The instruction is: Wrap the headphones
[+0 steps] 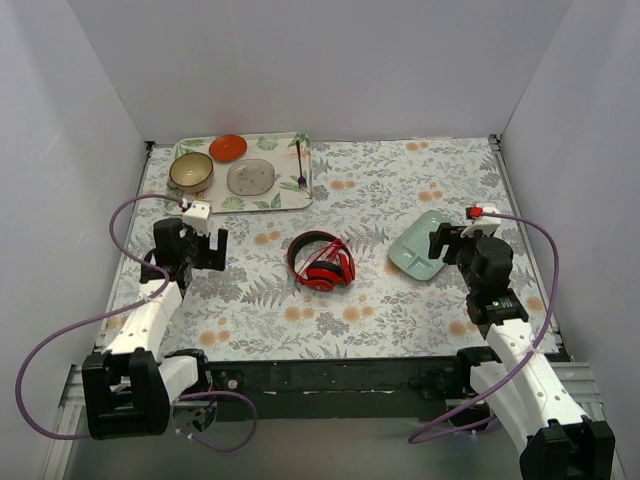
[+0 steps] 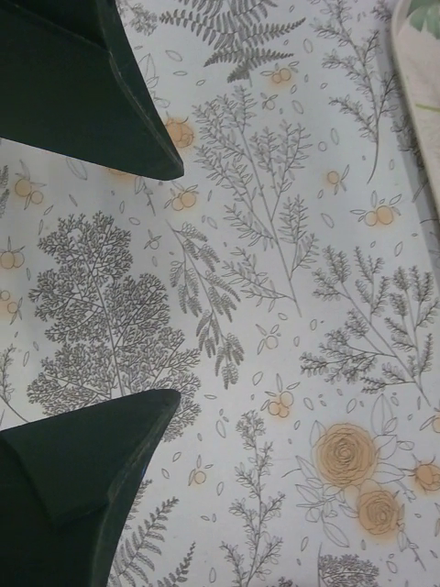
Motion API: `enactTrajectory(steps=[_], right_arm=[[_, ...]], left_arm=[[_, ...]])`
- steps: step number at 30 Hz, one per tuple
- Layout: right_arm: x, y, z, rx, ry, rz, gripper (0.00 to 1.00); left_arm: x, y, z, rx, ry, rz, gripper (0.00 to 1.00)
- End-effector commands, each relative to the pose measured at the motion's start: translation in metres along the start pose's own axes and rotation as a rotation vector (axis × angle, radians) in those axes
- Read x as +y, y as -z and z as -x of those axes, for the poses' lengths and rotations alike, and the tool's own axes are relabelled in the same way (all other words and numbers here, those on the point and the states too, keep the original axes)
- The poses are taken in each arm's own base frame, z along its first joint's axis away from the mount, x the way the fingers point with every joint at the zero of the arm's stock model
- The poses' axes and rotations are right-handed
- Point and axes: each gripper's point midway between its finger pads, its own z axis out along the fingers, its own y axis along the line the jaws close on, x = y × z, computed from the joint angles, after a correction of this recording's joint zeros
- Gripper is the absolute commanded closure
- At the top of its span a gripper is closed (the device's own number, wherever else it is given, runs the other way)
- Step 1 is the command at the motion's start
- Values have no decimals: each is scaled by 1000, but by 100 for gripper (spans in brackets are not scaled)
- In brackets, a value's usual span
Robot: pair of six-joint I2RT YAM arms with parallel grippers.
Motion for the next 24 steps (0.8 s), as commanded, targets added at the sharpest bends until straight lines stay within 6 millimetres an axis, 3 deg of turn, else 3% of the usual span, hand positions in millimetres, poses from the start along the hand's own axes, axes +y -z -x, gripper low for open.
enactTrajectory(steps=[1,8,15,24], right_arm=[[-9,3,10,-67,-34,-54,18],[-16,5,14,-87,-145,-116,12],[-16,4,13,-94,-239,-133,5],[-9,5,14,-88,-238,-91,5]], left_arm=[[-1,9,-3,-48,14,16,2],[-9,11,-23,-24,16,-9,2],[-14,12,-24,-20,19,-35,2],[-18,12,-27,-10,19,-56,2]])
